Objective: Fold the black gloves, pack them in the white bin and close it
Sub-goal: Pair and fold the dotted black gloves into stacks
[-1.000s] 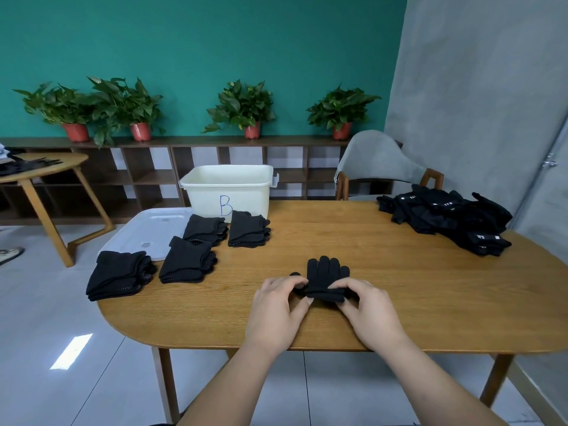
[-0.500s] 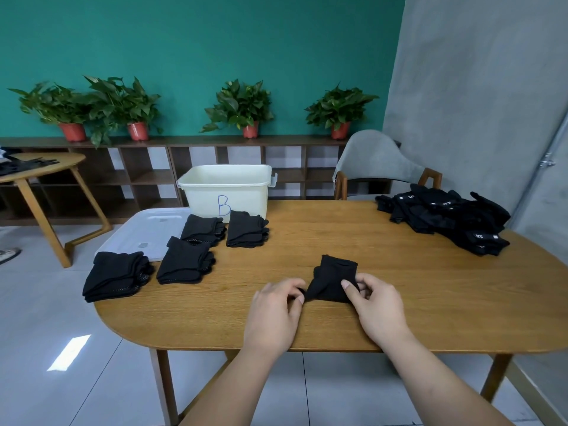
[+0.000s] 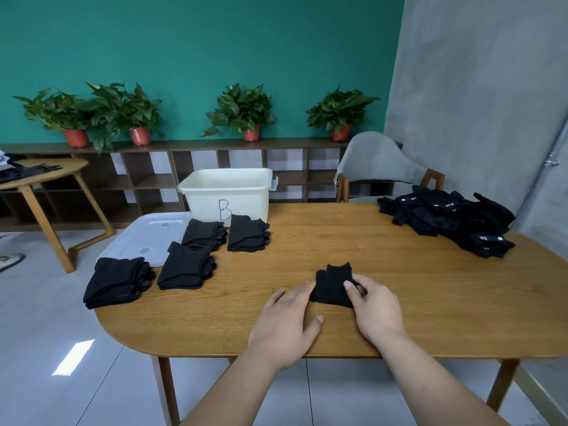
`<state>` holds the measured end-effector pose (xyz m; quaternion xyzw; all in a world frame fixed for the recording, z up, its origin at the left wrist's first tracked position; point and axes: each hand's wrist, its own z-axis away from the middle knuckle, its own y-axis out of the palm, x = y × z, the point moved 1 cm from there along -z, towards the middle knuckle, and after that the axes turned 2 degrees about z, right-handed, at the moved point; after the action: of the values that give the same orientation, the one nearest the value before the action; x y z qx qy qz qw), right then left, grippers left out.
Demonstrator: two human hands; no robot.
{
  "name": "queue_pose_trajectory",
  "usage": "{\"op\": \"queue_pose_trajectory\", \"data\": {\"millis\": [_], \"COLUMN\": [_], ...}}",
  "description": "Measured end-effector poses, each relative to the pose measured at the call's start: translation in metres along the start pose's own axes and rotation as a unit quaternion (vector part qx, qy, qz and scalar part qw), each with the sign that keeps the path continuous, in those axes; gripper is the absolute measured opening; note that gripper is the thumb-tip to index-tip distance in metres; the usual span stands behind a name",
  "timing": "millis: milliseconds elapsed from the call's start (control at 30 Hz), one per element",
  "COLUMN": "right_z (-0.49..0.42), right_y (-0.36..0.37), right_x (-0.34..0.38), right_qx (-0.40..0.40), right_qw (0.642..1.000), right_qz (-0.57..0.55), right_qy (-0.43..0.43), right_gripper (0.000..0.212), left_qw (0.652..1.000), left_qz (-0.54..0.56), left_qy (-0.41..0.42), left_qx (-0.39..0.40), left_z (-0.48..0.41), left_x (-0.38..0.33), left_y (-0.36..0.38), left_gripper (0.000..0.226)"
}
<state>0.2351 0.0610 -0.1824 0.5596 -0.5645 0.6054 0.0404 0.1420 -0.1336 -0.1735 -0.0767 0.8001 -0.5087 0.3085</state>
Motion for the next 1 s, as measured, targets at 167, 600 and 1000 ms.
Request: {"op": "queue_pose_trajectory", "data": {"millis": [167, 600, 1000], "right_z": [-0.001, 0.002, 0.014], "right_y": [-0.001, -0.001, 0.002], "right_x": [0.006, 0.012, 0.02], "right_qx": [-0.005, 0.001, -0.104], "right_qw": [1.0, 0.999, 0.988], "right_qz": [0.01, 0.028, 0.106], "right_qy": [0.009, 0.037, -0.051], "right_gripper": [0.037, 0.035, 0.043], "left_qw": [1.0, 0.999, 0.999], "left_qz": [-0.021, -0.012, -0.044], "left_qy": [0.012, 0.006, -0.002], "left_qx": [-0.017, -0.03, -0.002], "left_z": [0.0, 0.006, 0.006], "left_x": [-0.001, -0.003, -0.007], "left_y": [0.001, 0.003, 0.0], "left_gripper": [0.064, 0.051, 0.058]}}
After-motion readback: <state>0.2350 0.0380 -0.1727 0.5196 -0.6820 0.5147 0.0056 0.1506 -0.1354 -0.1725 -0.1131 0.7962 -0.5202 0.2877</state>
